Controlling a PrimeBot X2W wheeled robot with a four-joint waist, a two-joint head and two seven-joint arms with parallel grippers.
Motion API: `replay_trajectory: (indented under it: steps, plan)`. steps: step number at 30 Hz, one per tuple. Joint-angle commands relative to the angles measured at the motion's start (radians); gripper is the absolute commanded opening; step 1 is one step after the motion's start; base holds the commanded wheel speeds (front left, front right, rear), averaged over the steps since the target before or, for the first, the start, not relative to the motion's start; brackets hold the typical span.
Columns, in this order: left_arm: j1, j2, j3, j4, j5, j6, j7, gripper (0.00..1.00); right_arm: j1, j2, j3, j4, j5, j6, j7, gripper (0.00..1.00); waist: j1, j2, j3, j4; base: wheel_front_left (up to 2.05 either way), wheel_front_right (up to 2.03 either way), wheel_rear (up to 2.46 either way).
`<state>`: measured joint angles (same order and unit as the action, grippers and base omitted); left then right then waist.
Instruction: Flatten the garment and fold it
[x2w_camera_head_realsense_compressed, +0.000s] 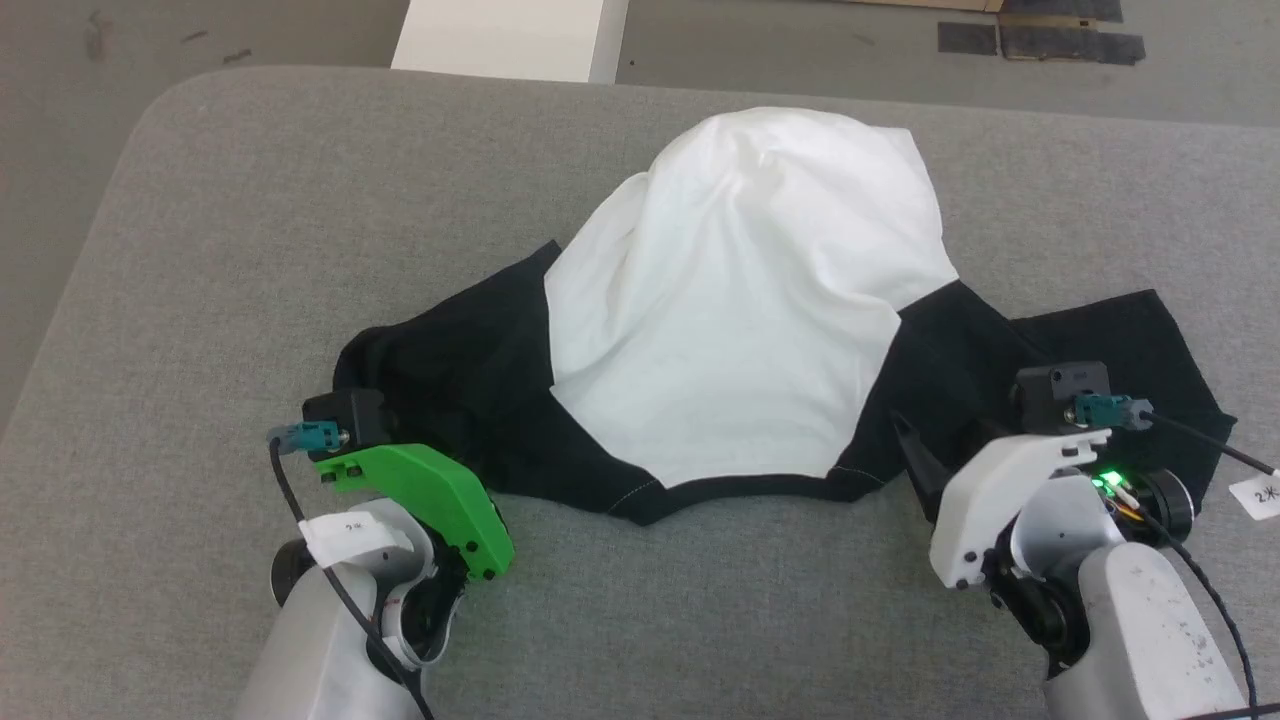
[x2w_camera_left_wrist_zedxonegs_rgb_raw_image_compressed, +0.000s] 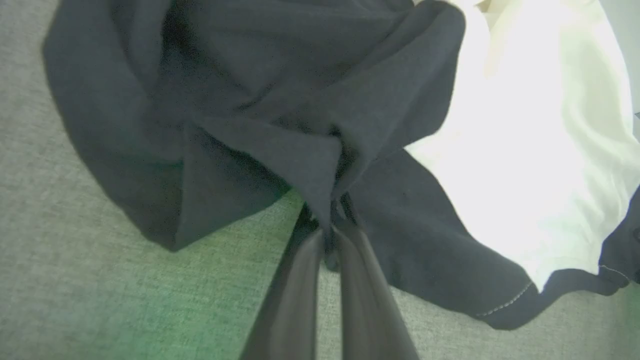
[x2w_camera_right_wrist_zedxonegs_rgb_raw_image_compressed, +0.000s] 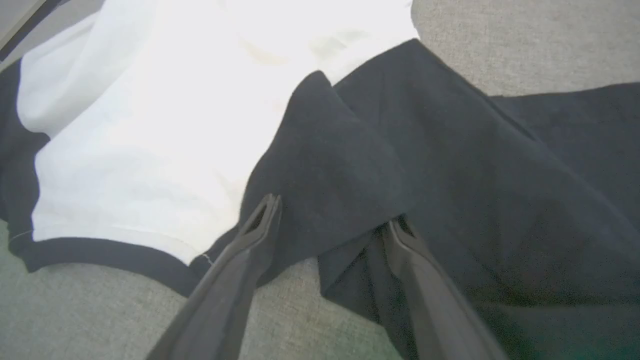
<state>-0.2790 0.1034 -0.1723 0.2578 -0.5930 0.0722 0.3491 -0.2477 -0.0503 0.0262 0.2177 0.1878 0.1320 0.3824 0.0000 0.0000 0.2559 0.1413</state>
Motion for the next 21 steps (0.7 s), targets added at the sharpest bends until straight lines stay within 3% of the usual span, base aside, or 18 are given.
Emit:
replay_trajectory:
  steps: [1,7,8,9,21]
  plan:
    - [-0.015,0.003,0.002,0.001,-0.006,0.0,-0.006,0.0,-0.023,0.0,0.005,0.004,-0.006,-0.001,-0.011,1.0,0.0,0.0,0.006,0.002,0.0,0.0,0.0]
    - [-0.016,0.002,-0.002,0.005,-0.011,0.0,-0.008,0.0,-0.048,0.0,0.01,0.013,-0.008,-0.001,-0.018,0.99,0.0,0.0,0.014,0.006,0.0,0.0,0.0]
    - [-0.016,0.002,-0.002,0.006,-0.012,0.0,-0.009,0.0,-0.051,0.0,0.009,0.014,-0.007,-0.001,-0.018,0.18,0.0,0.0,0.015,0.007,0.0,0.0,0.0]
    - [-0.016,0.002,-0.003,0.007,-0.013,0.0,-0.009,0.0,-0.053,0.0,0.01,0.014,-0.008,-0.001,-0.018,0.0,0.0,0.0,0.016,0.008,0.0,0.0,0.0]
    - [-0.028,0.0,0.014,-0.02,-0.046,-0.026,-0.051,0.0,-0.056,0.0,0.035,-0.025,0.023,-0.001,-0.016,0.0,0.0,0.0,-0.035,-0.008,0.0,0.0,0.0]
